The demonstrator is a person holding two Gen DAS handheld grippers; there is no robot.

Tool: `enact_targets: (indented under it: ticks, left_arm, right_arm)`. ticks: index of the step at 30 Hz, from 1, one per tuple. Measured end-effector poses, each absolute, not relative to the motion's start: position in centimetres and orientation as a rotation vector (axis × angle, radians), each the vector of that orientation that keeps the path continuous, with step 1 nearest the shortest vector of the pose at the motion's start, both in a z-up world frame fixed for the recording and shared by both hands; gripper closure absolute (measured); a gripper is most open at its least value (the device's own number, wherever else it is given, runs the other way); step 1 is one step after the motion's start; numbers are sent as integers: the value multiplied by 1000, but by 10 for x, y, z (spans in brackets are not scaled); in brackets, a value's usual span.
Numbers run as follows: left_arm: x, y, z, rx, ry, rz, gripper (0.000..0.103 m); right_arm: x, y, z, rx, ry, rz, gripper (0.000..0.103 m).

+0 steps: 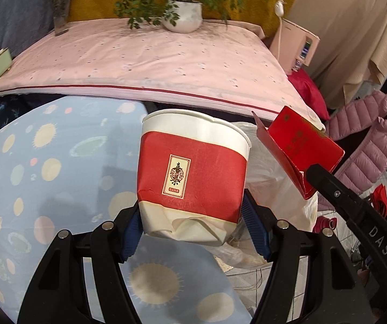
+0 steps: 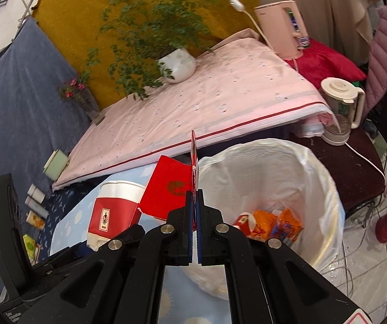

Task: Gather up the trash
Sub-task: 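Lift the red-white cup and red box and carry them over the bin, then open the left gripper to drop the cup while the right gripper releases the red box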

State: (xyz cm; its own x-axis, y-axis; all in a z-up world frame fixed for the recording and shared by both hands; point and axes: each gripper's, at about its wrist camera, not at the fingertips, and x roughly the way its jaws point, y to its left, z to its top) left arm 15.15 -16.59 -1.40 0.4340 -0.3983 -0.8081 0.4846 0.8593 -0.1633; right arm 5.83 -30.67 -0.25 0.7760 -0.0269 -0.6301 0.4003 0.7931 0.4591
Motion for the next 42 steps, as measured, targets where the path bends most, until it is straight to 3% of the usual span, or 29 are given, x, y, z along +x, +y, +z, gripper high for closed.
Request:
enact_targets:
  ticks: [7,10,34,38,42]
  left_arm:
    - [147,-197,-23,122,1005,-586,39]
    - [147,-201,-24,120,1002,-576,26]
    - [151,-182,-25,101,995,-525,25]
    - [150,-179,-25,101,991,-519,24]
    - [150,-176,-26,100,990,-513,23]
  right_arm:
    - [44,-333,-12,652,649,-292,101]
    - [41,-338,-16,659,653,-304,101]
    - [52,-330,-34,652,710,-293,100]
    - [53,-327,-34,647,716,-291,93]
    - [53,-325,-32,639,714,-295,92]
